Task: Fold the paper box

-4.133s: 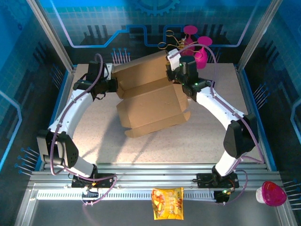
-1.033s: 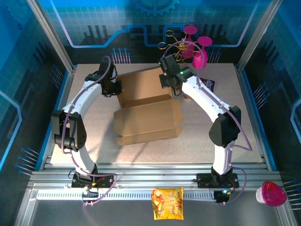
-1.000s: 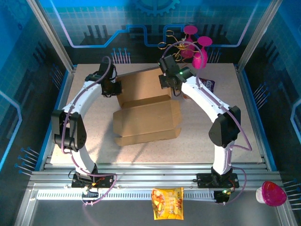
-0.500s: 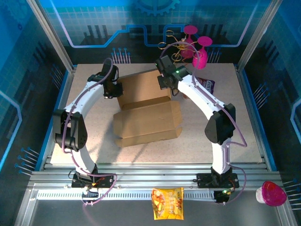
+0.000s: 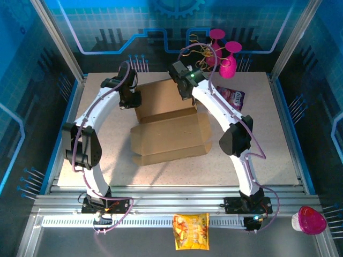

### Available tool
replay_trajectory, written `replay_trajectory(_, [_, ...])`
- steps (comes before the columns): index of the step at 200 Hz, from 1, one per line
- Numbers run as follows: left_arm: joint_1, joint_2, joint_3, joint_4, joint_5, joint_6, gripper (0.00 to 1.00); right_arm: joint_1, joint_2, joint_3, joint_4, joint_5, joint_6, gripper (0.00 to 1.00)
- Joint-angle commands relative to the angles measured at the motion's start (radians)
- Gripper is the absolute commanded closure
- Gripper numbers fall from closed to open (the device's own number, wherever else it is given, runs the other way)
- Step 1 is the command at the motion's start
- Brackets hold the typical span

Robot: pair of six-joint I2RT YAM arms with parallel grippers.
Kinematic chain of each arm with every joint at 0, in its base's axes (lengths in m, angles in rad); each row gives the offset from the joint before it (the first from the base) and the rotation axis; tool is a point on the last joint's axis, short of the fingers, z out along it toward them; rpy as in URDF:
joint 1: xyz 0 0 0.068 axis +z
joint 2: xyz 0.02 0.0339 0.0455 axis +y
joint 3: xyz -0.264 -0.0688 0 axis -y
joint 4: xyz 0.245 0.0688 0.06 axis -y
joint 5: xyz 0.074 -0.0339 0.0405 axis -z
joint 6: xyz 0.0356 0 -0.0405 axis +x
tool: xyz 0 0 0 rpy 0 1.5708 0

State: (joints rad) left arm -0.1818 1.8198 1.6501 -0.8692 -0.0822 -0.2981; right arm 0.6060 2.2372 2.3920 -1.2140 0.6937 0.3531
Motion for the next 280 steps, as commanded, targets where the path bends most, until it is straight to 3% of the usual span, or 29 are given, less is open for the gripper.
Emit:
replay_trajectory(1, [0.002,-0.002,0.046,-0.024,-0.014,-0.013,1.00,0.000,0.011,0.019,-0.091,0.050,-0.018,1.00])
replay_trajectory(91, [0.004,-0.014,0.039,-0.020,0.029,-0.044,1.00,-0.012,-0.041,-0.040,-0.028,-0.082,-0.025,1.00])
replay_trajectory(115, [0.010,-0.014,0.033,-0.022,0.038,-0.053,1.00,-0.043,-0.097,-0.145,0.034,-0.182,-0.008,0.82])
replay_trajectory(159, [0.028,-0.017,0.011,-0.015,0.069,-0.058,1.00,-0.074,-0.293,-0.483,0.317,-0.362,-0.029,0.56])
replay_trajectory(213, [0.031,-0.010,0.022,-0.023,0.082,-0.046,1.00,-0.118,-0.330,-0.580,0.412,-0.389,-0.018,0.53])
replay_trajectory(248, [0.031,-0.012,0.026,-0.031,0.082,-0.046,1.00,-0.136,-0.371,-0.605,0.535,-0.434,-0.068,0.38])
replay_trajectory(280, [0.031,-0.016,0.027,-0.036,0.081,-0.043,1.00,-0.161,-0.314,-0.538,0.504,-0.468,-0.065,0.43])
